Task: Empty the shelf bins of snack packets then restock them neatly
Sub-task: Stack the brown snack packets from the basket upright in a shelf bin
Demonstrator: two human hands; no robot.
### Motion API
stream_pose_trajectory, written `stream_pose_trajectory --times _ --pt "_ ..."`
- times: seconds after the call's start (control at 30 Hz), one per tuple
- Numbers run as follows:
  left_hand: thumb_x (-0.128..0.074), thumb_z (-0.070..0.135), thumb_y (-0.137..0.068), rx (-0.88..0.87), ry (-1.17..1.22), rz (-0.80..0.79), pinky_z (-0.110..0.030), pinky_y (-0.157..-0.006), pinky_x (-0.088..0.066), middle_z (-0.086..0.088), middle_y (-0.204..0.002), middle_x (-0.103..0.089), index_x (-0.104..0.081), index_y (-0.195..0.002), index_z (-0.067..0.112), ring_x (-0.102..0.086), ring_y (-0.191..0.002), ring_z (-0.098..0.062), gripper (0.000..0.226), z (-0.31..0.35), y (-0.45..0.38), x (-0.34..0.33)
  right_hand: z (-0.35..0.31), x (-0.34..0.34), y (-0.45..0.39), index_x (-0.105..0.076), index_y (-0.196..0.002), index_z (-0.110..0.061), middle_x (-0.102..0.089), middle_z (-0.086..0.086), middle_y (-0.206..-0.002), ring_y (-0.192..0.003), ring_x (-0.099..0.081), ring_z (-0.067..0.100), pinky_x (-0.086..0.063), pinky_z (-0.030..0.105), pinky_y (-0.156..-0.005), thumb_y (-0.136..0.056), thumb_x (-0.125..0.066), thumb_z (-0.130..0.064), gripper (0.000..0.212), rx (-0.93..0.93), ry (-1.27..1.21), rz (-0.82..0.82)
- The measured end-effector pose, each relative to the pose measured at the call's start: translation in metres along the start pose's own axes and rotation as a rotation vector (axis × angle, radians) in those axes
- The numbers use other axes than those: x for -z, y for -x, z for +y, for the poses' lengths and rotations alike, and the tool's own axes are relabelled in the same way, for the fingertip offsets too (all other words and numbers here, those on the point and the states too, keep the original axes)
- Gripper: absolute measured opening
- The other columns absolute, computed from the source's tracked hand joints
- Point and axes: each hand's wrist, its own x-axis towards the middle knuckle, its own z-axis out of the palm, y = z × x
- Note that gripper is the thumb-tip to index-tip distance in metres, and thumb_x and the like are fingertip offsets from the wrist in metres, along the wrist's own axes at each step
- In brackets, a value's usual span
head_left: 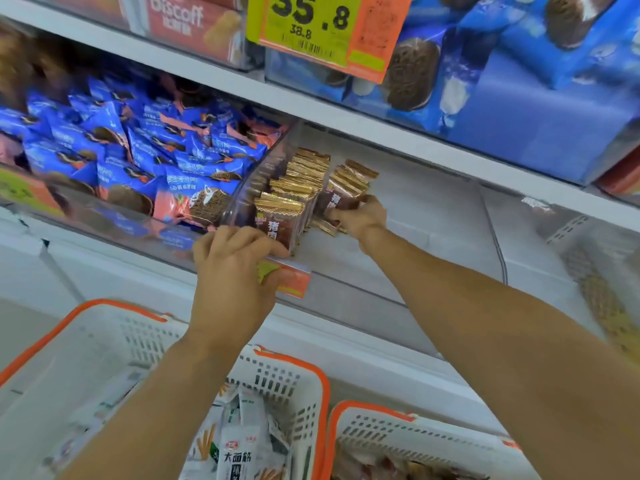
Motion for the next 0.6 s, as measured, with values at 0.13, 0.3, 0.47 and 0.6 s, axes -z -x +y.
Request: stream_pose_trajectory --times 0.13,0.3,0.47,0.6 --pt "-0.091 0.013 -0.066 -0.034 -0.004 0.031 -0.036 -0.096 -0.029 0.005 -0.09 -0.066 -0.072 -0.086 0.019 -0.049 -0.095 -0.018 0.028 -0.001 0.001 -0.008 0.0 -0.002 -0.003 -0.06 -0.124 -0.017 -0.069 -0.003 -0.112 -0.098 -0.065 0.014 -0.054 0.027 -0.085 -0.062 -0.093 -0.021 0.07 0.12 0.082 -0.053" --pt "-0.087 0.005 -0.071 -0.041 0.119 0.011 -0.018 -0.079 -0.034 0.001 -0.093 -0.064 -0.071 -0.089 0.013 -0.049 -0.092 -0.015 0.026 -0.003 0.004 -0.01 0.0 -0.009 -0.006 -0.054 -0.132 -0.018 -0.068 0.0 -0.12 -0.109 -0.065 0.018 -0.05 0.025 -0.085 -0.064 -0.094 -0.026 0.08 0.178 0.096 0.087" --pt "-0.086 0.002 -0.071 -0.054 0.102 -0.024 -0.026 -0.08 -0.037 0.002 -0.091 -0.062 -0.067 -0.09 0.015 -0.052 -0.088 -0.022 0.03 -0.003 0.002 -0.011 0.002 -0.013 -0.005 -0.047 -0.136 -0.017 -0.065 -0.001 -0.124 -0.108 -0.062 0.017 -0.047 0.024 -0.084 -0.067 -0.092 -0.027 0.082 0.208 0.138 -0.048" --pt "-0.086 0.0 -0.069 -0.053 0.085 -0.051 -0.029 -0.081 -0.037 0.002 -0.09 -0.063 -0.065 -0.091 0.016 -0.054 -0.087 -0.026 0.034 -0.004 0.002 -0.011 0.003 -0.013 -0.007 -0.051 -0.13 -0.014 -0.066 0.002 -0.119 -0.107 -0.063 0.021 -0.046 0.024 -0.076 -0.075 -0.084 -0.023 0.065 0.181 0.179 0.005"
